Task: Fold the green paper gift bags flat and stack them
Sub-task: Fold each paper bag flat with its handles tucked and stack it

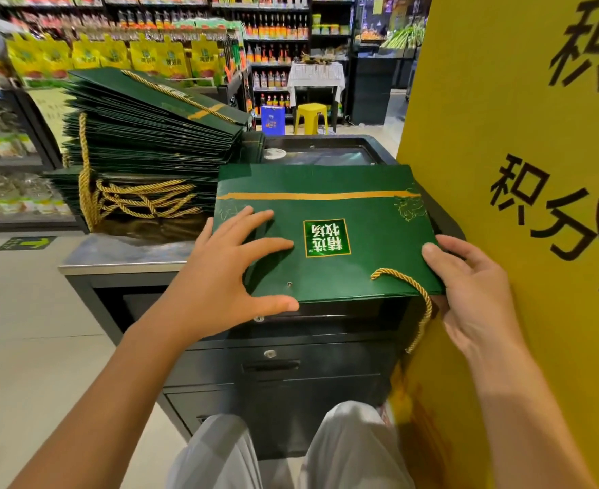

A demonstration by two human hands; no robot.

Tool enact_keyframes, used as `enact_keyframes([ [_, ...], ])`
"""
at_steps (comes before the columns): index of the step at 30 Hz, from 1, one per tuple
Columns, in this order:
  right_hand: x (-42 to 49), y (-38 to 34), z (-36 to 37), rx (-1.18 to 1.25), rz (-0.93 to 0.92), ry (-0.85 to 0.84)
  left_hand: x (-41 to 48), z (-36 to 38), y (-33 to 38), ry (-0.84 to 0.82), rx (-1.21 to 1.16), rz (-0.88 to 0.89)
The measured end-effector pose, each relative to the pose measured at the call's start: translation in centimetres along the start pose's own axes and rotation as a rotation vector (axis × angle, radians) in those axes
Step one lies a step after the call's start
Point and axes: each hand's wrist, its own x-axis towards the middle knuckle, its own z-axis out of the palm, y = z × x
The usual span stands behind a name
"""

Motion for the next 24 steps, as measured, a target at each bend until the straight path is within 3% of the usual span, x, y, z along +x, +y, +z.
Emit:
enact_keyframes([
  [7, -1.3, 2.5, -1.2, 0.017, 0.095, -0.024, -0.2, 0.7, -0.1, 0.0, 0.048, -0.005],
  [10, -2.3, 3.6, -1.8, 0.077, 0.159, -0.102, -0.2, 0.6, -0.1, 0.007, 0.044, -0.014],
  [13, -3.0, 5.7, -3.0, 0.018, 0.108, -0.233, -0.2, 0.8, -0.1, 0.006, 0.036, -0.017],
  [15, -3.5, 7.1, -4.3, -0.129, 0.025, -0.367, -0.2, 0.7, -0.1, 0.006, 0.024, -0.021],
  [17, -3.8, 8.5, -5.6, -0.483, -0.052, -0.481, -0.2, 0.7, -0.1, 0.007, 0.025, -0.021],
  [20, -4.0, 9.9, -6.6, -0.899, -0.148, -0.381, -0.2, 0.8, -0.2, 0.006, 0.022, -0.016],
  [24, -5.1, 8.4, -5.3, -0.852, -0.161, -0.403, -0.3, 0.9, 0.0, 0.028, 0.004, -0.012],
])
